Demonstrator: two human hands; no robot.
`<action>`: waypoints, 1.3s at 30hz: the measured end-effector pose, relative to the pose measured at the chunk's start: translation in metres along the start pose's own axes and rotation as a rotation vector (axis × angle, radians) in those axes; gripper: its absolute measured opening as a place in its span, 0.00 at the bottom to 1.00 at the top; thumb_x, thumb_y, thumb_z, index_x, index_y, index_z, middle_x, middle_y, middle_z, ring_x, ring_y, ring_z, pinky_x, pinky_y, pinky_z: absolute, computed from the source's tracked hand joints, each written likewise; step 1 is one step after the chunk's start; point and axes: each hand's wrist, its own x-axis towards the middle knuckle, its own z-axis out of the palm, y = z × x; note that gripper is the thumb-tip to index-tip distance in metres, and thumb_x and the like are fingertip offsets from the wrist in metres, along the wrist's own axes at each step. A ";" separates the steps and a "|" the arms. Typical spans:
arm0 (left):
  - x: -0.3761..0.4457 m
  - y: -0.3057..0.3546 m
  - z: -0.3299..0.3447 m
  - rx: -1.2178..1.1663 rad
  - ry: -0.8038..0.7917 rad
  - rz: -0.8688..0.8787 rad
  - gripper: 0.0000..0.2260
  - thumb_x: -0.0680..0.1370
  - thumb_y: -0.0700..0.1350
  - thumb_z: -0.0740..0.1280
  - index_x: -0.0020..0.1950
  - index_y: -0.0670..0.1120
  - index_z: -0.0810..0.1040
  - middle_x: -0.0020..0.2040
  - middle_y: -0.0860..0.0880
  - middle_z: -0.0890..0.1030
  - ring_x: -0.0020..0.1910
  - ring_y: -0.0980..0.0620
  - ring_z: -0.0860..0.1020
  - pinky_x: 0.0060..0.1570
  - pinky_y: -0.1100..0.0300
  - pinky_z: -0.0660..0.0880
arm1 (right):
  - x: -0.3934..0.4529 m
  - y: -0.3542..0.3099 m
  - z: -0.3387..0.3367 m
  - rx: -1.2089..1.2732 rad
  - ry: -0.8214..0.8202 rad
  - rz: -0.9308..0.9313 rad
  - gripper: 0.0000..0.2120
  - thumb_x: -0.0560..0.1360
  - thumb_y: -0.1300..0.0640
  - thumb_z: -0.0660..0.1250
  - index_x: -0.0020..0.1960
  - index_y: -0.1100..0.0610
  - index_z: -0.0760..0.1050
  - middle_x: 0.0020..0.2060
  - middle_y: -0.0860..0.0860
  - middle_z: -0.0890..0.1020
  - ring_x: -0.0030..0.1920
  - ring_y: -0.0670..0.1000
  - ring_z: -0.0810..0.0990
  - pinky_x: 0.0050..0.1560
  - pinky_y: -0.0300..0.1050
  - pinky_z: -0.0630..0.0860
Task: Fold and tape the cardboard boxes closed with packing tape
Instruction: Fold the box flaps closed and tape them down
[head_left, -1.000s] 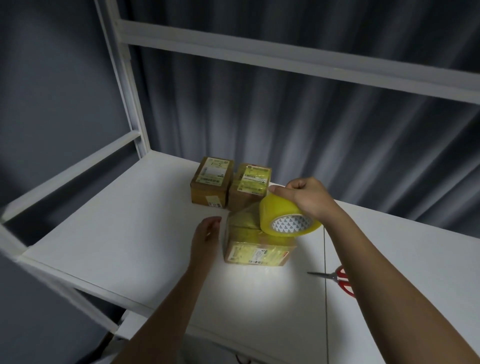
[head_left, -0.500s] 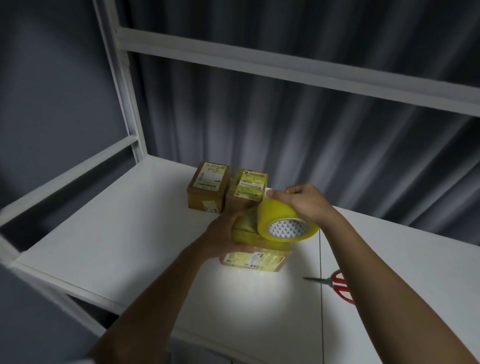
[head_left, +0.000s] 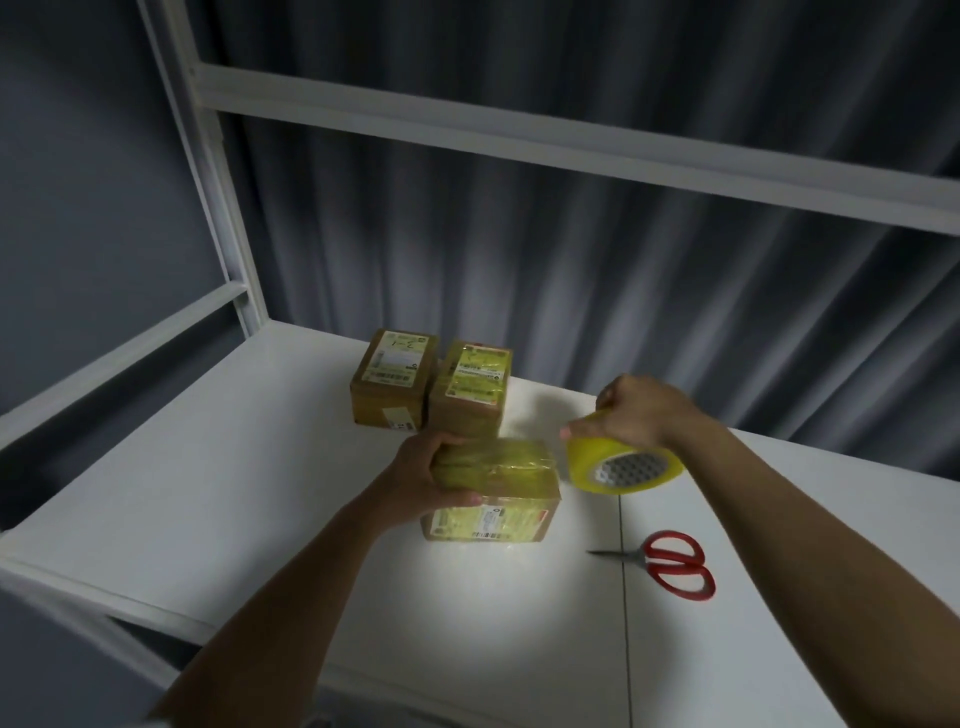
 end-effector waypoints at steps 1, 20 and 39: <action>-0.001 0.003 0.000 -0.001 0.002 0.012 0.29 0.67 0.44 0.78 0.61 0.49 0.67 0.54 0.61 0.68 0.53 0.65 0.72 0.43 0.73 0.71 | 0.000 0.002 0.007 -0.075 -0.017 -0.008 0.33 0.62 0.24 0.63 0.46 0.52 0.82 0.43 0.50 0.82 0.42 0.50 0.79 0.45 0.45 0.77; 0.007 -0.001 -0.004 0.637 -0.265 -0.043 0.35 0.75 0.67 0.57 0.77 0.59 0.47 0.76 0.53 0.45 0.75 0.47 0.45 0.74 0.45 0.49 | 0.015 0.012 0.059 -0.024 -0.184 0.054 0.29 0.63 0.24 0.64 0.38 0.52 0.74 0.38 0.48 0.77 0.43 0.51 0.77 0.42 0.43 0.69; 0.046 0.053 0.081 0.988 0.022 -0.292 0.27 0.81 0.54 0.48 0.77 0.46 0.46 0.78 0.43 0.51 0.75 0.36 0.50 0.66 0.30 0.40 | 0.004 0.021 0.080 0.029 -0.133 0.091 0.34 0.67 0.25 0.59 0.54 0.53 0.79 0.53 0.51 0.80 0.53 0.53 0.78 0.50 0.45 0.72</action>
